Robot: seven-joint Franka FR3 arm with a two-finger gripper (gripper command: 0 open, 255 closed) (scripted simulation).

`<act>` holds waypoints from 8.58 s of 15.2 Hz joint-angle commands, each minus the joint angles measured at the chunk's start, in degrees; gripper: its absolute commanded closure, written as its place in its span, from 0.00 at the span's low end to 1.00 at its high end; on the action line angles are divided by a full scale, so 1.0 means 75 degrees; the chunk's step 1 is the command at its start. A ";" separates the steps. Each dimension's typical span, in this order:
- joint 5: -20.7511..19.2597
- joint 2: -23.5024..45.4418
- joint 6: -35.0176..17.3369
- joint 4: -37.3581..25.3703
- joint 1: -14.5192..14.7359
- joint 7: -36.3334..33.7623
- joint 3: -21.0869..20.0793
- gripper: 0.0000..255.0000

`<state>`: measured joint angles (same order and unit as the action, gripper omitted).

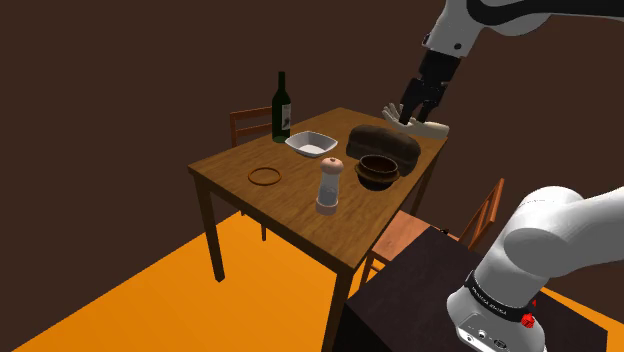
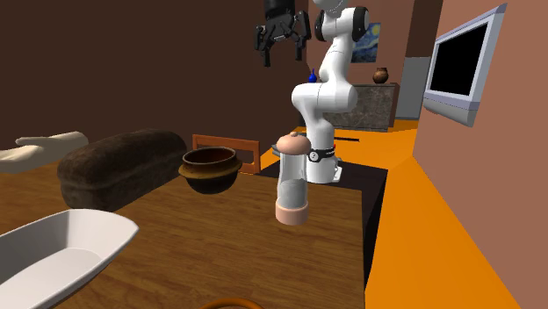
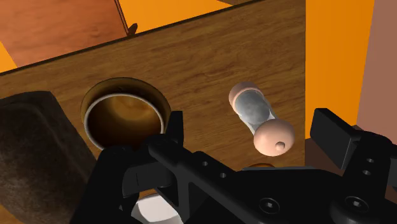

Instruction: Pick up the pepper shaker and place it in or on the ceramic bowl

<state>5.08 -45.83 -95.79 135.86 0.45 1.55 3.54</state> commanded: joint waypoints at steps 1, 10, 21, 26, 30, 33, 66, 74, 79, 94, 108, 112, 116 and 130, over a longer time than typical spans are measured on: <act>0.0000 0.0000 0.0000 0.0000 0.0000 0.0000 0.0000 0.00; 0.0630 0.1872 -0.1854 0.0115 0.0278 -0.0922 -0.0747 0.00; 0.0977 0.3844 -0.3526 -0.0116 0.0499 -0.1555 -0.1276 0.00; 0.1020 0.4019 -0.3913 0.0091 0.0529 -0.1539 -0.1321 0.00; 0.1020 0.4020 -0.3913 0.0091 0.0529 -0.1539 -0.1321 0.00; 0.1020 0.4020 -0.3912 0.0090 0.0529 -0.1539 -0.1321 0.00; 0.0809 0.3517 -0.1518 -0.1822 0.0461 -0.1903 -0.1222 1.00; 0.0759 0.3556 -0.0711 -0.2675 0.0446 -0.2021 -0.1190 1.00; 0.0663 0.3477 -0.0250 -0.2969 0.0250 -0.1542 -0.0804 1.00; 0.0250 0.4154 0.1362 -0.4845 -0.0681 0.1024 0.1105 1.00; 0.0169 0.4022 0.0321 -0.3620 -0.0824 0.1483 0.1312 1.00; 0.0160 0.3960 -0.0088 -0.3148 -0.0833 0.1530 0.1309 1.00; 0.0158 0.3925 -0.0494 -0.2704 -0.0841 0.1582 0.1311 1.00; 0.0171 0.3928 -0.1185 -0.2009 -0.0851 0.1681 0.1324 1.00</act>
<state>6.36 -16.36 -104.67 120.80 -5.93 14.16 13.47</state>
